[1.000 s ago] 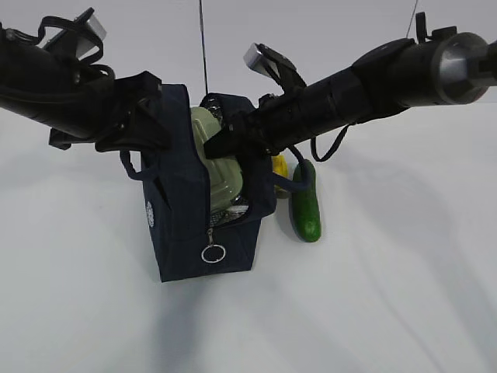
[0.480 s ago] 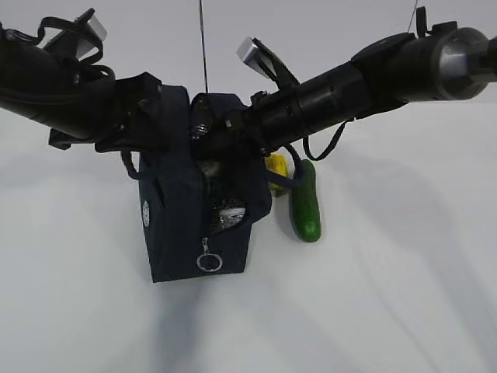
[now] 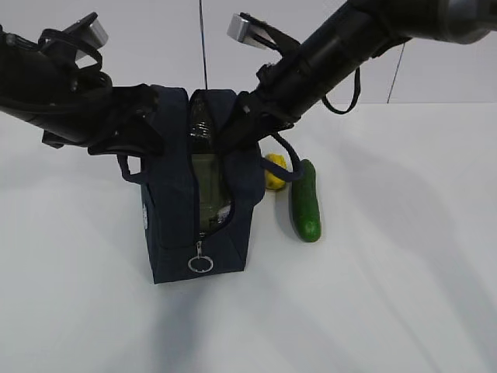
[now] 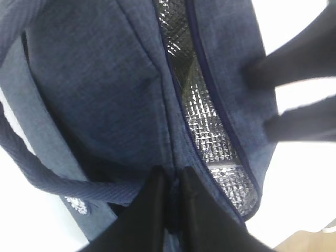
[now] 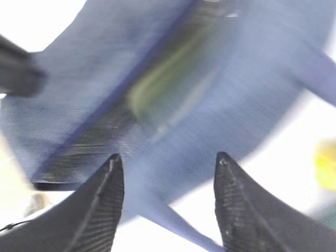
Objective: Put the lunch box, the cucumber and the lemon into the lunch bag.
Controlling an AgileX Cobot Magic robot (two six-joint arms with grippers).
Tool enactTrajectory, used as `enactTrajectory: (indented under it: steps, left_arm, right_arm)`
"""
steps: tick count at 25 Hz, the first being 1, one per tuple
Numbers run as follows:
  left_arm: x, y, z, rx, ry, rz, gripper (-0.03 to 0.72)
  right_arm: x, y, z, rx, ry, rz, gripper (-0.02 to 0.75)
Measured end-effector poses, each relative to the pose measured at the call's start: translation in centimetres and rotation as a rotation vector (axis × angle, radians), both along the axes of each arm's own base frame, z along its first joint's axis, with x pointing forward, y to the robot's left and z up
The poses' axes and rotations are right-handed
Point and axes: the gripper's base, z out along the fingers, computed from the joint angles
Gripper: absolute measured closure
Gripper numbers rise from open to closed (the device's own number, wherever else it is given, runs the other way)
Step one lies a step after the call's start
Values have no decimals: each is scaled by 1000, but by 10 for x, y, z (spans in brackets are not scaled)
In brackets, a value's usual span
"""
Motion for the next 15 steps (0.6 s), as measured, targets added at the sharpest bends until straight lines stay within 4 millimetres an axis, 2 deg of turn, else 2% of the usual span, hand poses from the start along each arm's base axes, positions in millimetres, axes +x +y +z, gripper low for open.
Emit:
enactTrajectory:
  steps: [7,11,15]
  left_arm:
    - [0,2,-1,41,-15,-20,671]
    - [0,3,-2,60,-21,-30,671]
    - [0,4,-3,76,-27,-37,671]
  right_arm:
    - [9,-6,24,-94,-44,-76,326]
    - [14,-17,25,-190,-37,-165,326]
    - [21,-37,20,-295,7,-311,326]
